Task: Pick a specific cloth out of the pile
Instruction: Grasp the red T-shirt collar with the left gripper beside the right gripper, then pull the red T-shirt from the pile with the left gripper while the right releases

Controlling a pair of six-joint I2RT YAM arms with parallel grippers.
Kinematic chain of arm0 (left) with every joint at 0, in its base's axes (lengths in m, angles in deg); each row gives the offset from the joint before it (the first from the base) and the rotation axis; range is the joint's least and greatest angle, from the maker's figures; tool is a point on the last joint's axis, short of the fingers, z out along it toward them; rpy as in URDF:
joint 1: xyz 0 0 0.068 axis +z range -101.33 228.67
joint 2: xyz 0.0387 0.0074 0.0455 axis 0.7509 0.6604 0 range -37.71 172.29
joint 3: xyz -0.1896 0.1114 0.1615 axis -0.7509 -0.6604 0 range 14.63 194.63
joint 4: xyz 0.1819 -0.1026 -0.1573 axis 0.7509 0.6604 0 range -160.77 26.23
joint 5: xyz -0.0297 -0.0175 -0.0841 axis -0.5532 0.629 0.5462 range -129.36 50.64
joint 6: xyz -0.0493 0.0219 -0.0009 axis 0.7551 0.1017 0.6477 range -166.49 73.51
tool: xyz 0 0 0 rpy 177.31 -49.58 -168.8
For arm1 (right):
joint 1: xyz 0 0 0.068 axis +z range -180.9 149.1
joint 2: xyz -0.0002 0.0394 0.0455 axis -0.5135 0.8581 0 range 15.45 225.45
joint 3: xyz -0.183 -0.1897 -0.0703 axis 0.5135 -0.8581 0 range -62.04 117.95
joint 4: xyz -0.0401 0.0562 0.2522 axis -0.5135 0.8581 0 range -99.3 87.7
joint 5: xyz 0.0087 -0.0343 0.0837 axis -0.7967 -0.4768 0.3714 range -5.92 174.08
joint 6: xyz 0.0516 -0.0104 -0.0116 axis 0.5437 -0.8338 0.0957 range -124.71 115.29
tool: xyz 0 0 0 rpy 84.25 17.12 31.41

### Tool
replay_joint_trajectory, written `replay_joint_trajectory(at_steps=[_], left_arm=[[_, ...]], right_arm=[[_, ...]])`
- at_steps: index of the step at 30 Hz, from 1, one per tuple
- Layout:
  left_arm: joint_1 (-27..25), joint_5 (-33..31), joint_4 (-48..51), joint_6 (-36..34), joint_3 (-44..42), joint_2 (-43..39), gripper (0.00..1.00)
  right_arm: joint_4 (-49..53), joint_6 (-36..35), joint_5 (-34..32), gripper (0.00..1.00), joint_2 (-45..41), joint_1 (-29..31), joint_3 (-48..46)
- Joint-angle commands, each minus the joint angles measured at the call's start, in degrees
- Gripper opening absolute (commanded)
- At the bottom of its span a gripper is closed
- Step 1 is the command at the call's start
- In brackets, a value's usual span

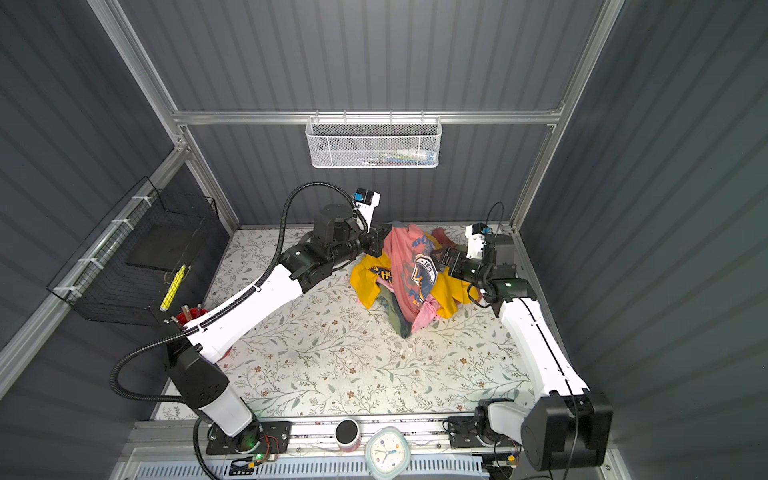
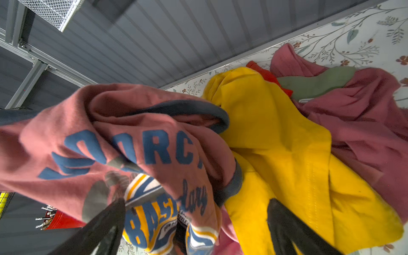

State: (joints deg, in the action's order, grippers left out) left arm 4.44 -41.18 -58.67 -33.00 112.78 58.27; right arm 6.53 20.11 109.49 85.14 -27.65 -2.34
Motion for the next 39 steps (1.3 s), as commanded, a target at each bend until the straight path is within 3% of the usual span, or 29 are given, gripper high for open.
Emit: replay_joint_trajectory(at_steps=[1, 12, 21, 26, 34, 39], left_arm=[[0.0, -2.6, -1.1, -1.9, 4.6, -4.1, 0.0], [-0.1, -6.0, -1.4, -4.3, 6.4, -7.8, 0.0], [-0.1, -14.8, -0.4, -7.7, 6.7, -11.0, 0.0], [0.0, -16.4, -0.4, -8.8, 7.0, -11.9, 0.0], [0.0, -16.6, -0.6, -10.2, 9.1, -11.7, 0.0], [-0.1, -22.4, 0.3, -13.9, 10.3, -13.3, 0.0]], right_arm=[[-1.3, -0.4, -0.4, 0.99, -0.6, -0.2, -1.2], [-4.9, 0.2, 1.5, 0.99, -1.7, -0.3, -4.2], [-8.1, 2.2, 3.7, 0.99, 0.1, -0.3, -8.2], [-11.4, 3.3, 4.6, 0.99, 2.2, -0.3, -12.9], [-11.4, 0.9, 4.3, 0.95, 7.9, -0.2, -15.1], [-12.3, -0.2, 2.9, 0.97, 8.7, -0.2, -16.2]])
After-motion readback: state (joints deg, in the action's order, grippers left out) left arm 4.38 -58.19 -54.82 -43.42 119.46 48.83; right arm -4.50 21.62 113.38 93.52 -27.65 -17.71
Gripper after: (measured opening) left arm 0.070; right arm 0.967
